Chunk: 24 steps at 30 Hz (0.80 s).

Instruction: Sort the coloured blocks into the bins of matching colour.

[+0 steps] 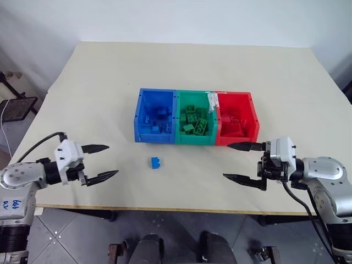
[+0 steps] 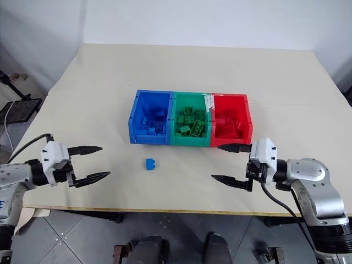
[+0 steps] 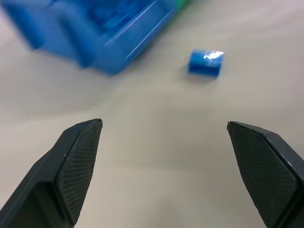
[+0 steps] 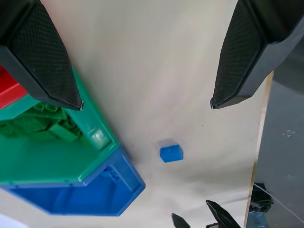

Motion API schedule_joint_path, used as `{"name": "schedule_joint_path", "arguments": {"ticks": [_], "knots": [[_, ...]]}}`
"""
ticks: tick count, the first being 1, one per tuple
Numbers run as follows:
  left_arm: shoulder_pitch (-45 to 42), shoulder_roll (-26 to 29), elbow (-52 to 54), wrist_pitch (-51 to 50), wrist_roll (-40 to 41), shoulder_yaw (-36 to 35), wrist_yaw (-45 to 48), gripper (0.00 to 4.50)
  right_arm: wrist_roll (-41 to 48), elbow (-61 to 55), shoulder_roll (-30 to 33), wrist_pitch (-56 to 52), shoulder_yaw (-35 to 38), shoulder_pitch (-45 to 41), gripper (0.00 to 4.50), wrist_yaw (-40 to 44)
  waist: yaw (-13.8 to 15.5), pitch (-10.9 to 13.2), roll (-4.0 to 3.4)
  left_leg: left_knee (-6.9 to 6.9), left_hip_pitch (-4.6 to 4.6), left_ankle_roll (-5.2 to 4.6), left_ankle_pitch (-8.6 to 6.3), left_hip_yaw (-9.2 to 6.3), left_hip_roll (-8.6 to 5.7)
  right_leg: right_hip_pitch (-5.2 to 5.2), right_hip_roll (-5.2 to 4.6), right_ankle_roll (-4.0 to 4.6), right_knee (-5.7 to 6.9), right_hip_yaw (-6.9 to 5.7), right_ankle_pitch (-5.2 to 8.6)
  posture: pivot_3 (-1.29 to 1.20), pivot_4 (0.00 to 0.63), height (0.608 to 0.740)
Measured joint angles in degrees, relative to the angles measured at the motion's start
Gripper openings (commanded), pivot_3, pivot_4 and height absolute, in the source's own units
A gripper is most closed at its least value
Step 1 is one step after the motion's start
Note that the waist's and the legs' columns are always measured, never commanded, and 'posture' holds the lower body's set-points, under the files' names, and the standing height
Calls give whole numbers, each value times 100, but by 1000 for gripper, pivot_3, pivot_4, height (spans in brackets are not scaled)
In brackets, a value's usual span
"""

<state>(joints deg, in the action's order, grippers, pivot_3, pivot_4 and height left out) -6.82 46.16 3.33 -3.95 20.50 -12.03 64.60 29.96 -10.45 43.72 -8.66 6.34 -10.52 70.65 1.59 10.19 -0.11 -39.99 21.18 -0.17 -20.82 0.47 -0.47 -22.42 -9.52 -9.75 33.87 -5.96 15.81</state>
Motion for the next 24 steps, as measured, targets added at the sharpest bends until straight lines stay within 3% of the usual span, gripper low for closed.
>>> {"name": "schedule_joint_path", "arguments": {"ticks": [5,9,15,18,24], "knots": [[-679,-635,600,-760,-568,1253,-686,4474,-53,86,114,-47,96,51,4500,-60,-16,0,0,-2,-2,0,0,3,0,-2,1,0,7,-1,0,0,150,740],[-1174,-740,375,-1067,-1118,1904,-958,4474,-88,65,118,-56,119,195,4500,-169,-41,0,-1,5,-5,1,-1,10,0,-7,2,1,7,0,0,0,150,740],[-1639,-734,-186,-1033,-1420,2174,-921,4474,-98,-99,125,-146,143,364,4500,-276,-21,-1,-1,0,-3,1,-1,11,1,-5,2,0,4,0,0,0,150,740],[-1650,-690,-189,-1039,-1421,2189,-803,3868,-96,-244,125,-188,147,535,4500,-337,-14,0,-1,-2,-2,1,-1,11,1,-3,2,0,3,0,0,0,150,740],[-1652,-672,-130,-1174,-1409,2250,-568,1956,-90,-409,125,-268,302,794,4500,-483,-16,0,-1,-2,-4,1,-1,11,1,-3,2,1,4,0,0,0,150,740]]}}
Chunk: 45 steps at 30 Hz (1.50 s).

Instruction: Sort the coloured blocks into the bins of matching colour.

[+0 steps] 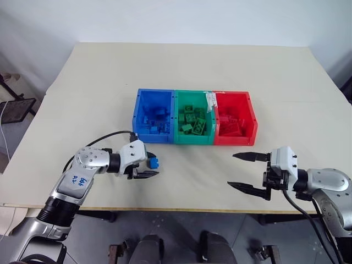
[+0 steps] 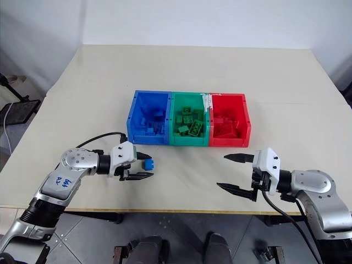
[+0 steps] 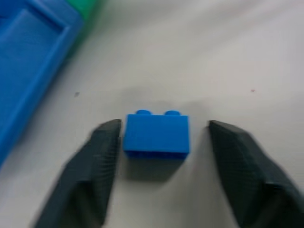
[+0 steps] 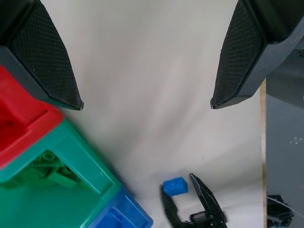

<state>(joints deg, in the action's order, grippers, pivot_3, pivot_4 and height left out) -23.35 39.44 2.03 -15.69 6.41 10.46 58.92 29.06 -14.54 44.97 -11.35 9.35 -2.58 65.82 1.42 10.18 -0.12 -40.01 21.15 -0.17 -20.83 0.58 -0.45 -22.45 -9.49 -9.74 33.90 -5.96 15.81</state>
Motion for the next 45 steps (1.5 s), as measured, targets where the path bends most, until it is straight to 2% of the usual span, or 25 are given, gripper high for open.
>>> {"name": "schedule_joint_path", "arguments": {"ticks": [2,6,10,14,18,22,26,28,31,36,39,41,45], "knots": [[-1,-4,2,-3,1,0,3,1455,4,-52,0,0,26,48,4500,-51,1,0,0,0,0,0,0,0,0,0,0,0,0,0,0,0,150,740],[-126,-128,29,-144,130,-131,-92,1460,61,-163,-91,5,70,128,4500,-215,12,0,0,-4,4,0,0,-2,0,0,0,0,0,0,0,0,150,740],[-394,-394,336,-435,652,-670,-354,1460,132,-451,-256,1,222,168,4500,-526,4,0,0,-4,4,0,0,-6,1,-1,0,0,1,-1,0,0,150,740],[-1039,-835,283,-679,704,-1181,-1309,1460,382,-591,-825,-87,612,-466,4500,-1557,0,1,2,-7,3,1,0,-5,0,0,0,0,3,1,0,0,150,740],[-1482,-1191,-272,-835,522,-1202,-2014,1460,406,-715,-824,-161,705,-526,4500,-1781,37,0,1,1,3,2,-1,-11,-4,0,0,0,1,-6,0,0,150,740],[-1540,-1373,-842,-960,336,-1013,-2301,2821,338,-708,-658,-167,666,-362,4500,-1635,1,0,1,3,6,-1,-3,-4,-5,-3,0,-1,-2,-6,-1,0,150,740],[-1567,-1348,-944,-919,365,-1052,-2286,4092,361,-672,-547,-167,669,-366,4500,-1492,-16,0,1,2,3,-1,-3,-1,-1,-4,0,-1,0,-6,-1,0,150,740],[-1532,-1288,-888,-838,518,-1188,-2125,4482,361,-626,-487,-166,669,-364,4500,-1389,-13,0,1,2,4,-1,-3,-2,0,-4,0,-1,-1,-6,-1,0,150,740],[-1188,-991,-398,-610,848,-1477,-1757,4482,355,-536,-447,-155,653,-335,4500,-1216,-28,0,1,4,3,1,-4,-2,2,-4,0,-1,-2,-6,-1,0,150,740],[-176,130,-20,177,1081,-1998,-651,4482,224,-198,-238,36,598,-273,4500,-726,-57,0,0,5,-1,2,-5,2,4,-3,2,-1,-4,-6,0,0,150,740],[727,636,3,812,1505,-2408,447,4482,110,-9,-4,148,352,-283,4500,-228,-63,0,0,4,-1,3,-6,3,7,-4,2,0,-5,-5,0,0,150,740],[1443,992,-25,880,1581,-2581,882,4482,100,130,181,162,186,-313,4500,128,-65,2,-2,4,-1,3,-8,4,7,-3,2,0,-6,-5,0,0,150,740],[1962,972,-62,899,1602,-2736,908,4482,-86,407,285,308,145,-350,4500,390,53,3,-2,-9,3,-6,-12,-3,6,6,1,0,-7,-5,0,0,150,740]]}}
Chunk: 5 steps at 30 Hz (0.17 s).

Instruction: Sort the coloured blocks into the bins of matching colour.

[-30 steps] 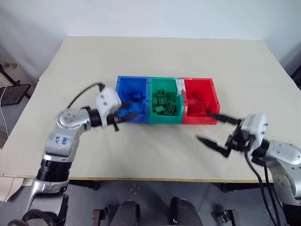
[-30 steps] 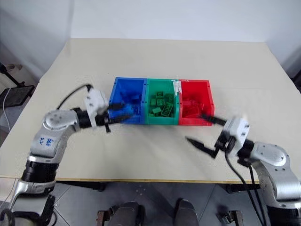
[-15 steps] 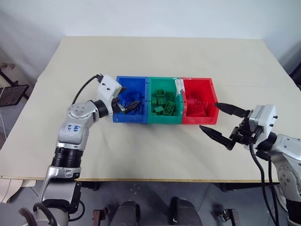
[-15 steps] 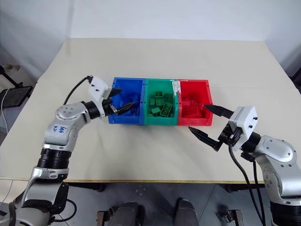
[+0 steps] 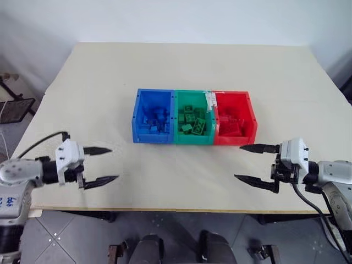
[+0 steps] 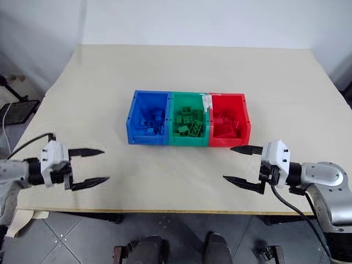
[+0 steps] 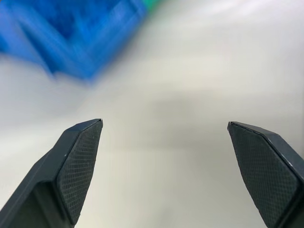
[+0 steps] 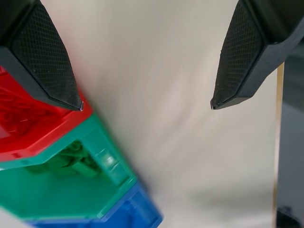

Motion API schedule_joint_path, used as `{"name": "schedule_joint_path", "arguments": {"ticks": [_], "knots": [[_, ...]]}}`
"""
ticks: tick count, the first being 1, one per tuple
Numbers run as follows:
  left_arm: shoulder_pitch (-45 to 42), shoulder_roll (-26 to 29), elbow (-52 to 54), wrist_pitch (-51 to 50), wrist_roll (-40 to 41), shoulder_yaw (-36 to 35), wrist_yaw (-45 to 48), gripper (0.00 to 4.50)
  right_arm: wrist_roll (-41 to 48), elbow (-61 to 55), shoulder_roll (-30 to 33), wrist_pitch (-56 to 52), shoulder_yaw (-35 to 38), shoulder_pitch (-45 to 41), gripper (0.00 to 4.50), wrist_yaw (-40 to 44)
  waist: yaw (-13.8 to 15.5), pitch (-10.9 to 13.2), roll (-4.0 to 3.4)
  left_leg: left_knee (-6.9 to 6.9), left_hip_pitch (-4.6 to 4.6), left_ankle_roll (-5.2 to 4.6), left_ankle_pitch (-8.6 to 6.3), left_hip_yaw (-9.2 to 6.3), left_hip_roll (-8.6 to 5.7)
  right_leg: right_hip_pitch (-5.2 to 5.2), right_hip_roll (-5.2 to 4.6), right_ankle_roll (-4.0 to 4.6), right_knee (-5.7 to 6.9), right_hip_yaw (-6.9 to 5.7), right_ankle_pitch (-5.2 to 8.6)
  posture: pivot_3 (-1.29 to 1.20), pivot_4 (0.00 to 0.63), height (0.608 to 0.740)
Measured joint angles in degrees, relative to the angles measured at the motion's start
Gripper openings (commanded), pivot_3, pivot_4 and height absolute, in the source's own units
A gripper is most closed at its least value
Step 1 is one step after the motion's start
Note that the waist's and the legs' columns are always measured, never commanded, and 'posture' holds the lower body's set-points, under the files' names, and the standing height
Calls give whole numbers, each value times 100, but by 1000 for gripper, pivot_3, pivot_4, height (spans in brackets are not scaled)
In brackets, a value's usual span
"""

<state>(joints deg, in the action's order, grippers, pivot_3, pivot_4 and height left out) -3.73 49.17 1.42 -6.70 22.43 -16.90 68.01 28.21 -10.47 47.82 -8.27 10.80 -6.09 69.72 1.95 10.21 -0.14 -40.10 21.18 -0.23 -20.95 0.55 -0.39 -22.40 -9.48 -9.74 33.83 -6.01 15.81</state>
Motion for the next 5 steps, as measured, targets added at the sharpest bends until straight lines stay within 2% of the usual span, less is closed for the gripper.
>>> {"name": "schedule_joint_path", "arguments": {"ticks": [5], "knots": [[21,-351,486,-13,31,-4,-531,4482,-12,3,-137,53,22,64,4500,-195,-38,0,0,5,-4,3,-4,2,2,-4,0,1,4,1,0,0,150,740]]}}
